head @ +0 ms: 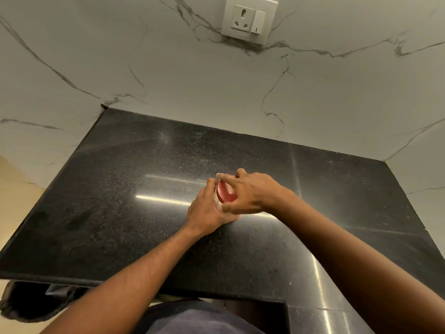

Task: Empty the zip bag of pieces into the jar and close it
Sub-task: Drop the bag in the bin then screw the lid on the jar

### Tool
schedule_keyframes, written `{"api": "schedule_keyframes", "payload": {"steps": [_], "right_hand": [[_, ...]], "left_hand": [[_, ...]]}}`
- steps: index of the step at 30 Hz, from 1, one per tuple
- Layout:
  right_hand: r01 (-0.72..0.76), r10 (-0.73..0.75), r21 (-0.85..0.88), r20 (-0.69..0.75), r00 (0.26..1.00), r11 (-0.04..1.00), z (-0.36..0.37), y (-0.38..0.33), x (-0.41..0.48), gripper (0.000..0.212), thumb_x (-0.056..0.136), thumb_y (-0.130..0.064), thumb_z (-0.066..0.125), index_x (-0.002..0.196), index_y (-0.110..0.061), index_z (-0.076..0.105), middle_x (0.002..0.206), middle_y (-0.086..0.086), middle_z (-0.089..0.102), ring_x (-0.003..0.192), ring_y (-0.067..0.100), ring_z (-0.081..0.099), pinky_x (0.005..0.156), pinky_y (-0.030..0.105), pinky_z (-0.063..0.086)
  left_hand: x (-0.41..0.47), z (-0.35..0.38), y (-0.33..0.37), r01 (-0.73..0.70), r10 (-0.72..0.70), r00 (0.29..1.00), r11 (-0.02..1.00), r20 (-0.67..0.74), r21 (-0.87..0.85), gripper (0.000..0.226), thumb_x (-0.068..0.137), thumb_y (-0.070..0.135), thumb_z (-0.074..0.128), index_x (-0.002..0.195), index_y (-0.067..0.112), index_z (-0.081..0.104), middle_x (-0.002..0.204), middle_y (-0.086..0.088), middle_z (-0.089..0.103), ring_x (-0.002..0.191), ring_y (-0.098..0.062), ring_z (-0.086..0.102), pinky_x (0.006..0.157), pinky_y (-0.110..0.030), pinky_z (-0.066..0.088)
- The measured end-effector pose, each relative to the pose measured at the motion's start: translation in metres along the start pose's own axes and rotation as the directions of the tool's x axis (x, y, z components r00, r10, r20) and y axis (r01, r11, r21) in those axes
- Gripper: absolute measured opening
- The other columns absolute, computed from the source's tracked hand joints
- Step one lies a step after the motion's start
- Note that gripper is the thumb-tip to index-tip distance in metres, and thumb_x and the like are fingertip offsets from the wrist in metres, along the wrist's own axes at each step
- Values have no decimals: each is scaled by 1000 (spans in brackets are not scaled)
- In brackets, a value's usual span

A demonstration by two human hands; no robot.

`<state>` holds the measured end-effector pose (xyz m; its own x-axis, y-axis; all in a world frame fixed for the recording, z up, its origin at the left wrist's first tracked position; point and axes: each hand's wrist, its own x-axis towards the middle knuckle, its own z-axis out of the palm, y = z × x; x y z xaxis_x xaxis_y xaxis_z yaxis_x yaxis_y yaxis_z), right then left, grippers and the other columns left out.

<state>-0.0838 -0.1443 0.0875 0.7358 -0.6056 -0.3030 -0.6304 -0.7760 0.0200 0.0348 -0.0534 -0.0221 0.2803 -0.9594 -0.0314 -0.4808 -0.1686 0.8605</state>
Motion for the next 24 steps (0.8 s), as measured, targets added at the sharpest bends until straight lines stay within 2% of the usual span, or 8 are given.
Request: {"api": "schedule_keyframes", "payload": {"steps": [2, 4, 7, 11, 13, 15, 18, 24], "right_hand": [[5, -9, 51, 66, 998, 999, -3, 1, -3, 88, 82, -57, 62, 158, -38, 23, 133, 9, 51, 94, 23, 55, 70, 31, 45], [-52, 54, 105, -12, 998, 993, 0, 1, -6, 81, 79, -59, 65, 151, -33, 38, 122, 7, 57, 91, 23, 58, 69, 31, 47], [-157, 168, 65, -242, 956, 985, 10, -5, -7, 75, 75, -83, 54, 104, -14, 62, 77, -2, 59, 67, 19, 56, 59, 31, 42], [-268, 221, -76, -377, 900, 960, 15, -13, -3, 79, 73, -92, 37, 70, -14, 51, 52, -4, 40, 43, 13, 39, 45, 25, 26], [-241, 176, -133, -378, 909, 961, 15, -15, -1, 84, 76, -93, 25, 72, -14, 55, 53, -3, 43, 43, 13, 38, 45, 24, 23], [-183, 116, -153, -366, 923, 971, 22, -12, -2, 98, 77, -93, 14, 100, -12, 64, 67, 2, 56, 49, 17, 45, 47, 27, 30], [-121, 66, -125, -376, 924, 985, 33, -7, -8, 99, 83, -92, 16, 131, -16, 54, 88, 9, 62, 56, 20, 47, 50, 29, 34], [-156, 82, -138, -435, 897, 978, 38, -11, -4, 78, 89, -84, 24, 97, -15, 58, 66, 4, 44, 44, 18, 37, 44, 26, 28]], "left_hand": [[-1, 0, -1, -2, 2, 1000, 1000, -9, 3, 97, 56, 56, 95, 131, 39, 36, 128, 10, 62, 113, -17, 64, 90, -46, 61], [-1, 1, -1, 6, -6, 1000, 1000, -14, -7, 90, 55, 57, 94, 123, 45, 35, 120, 15, 62, 108, -15, 65, 86, -45, 61], [-2, 2, 1, 12, -12, 1000, 1000, -24, 10, 84, 53, 61, 90, 113, 50, 32, 110, 19, 63, 100, -14, 66, 77, -45, 60], [0, 2, 3, 4, -4, 1000, 1000, -8, 20, 84, 53, 62, 89, 116, 43, 37, 108, 19, 66, 96, -10, 67, 75, -47, 61], [1, 1, 3, 3, -3, 1000, 1000, 1, 6, 85, 55, 59, 92, 119, 42, 39, 109, 18, 66, 97, -9, 67, 77, -47, 62], [1, 0, 3, -6, 6, 1000, 1000, 6, 8, 89, 56, 57, 95, 123, 39, 38, 114, 15, 65, 100, -12, 67, 78, -46, 62], [2, 0, 1, -11, 11, 1000, 1000, -2, 19, 91, 54, 60, 94, 121, 38, 38, 117, 12, 65, 100, -13, 67, 77, -45, 62], [4, 3, -1, -13, 16, 999, 996, -30, 89, 86, 51, 66, 88, 115, 41, 37, 101, 22, 57, 89, -8, 64, 79, -48, 59]]}}
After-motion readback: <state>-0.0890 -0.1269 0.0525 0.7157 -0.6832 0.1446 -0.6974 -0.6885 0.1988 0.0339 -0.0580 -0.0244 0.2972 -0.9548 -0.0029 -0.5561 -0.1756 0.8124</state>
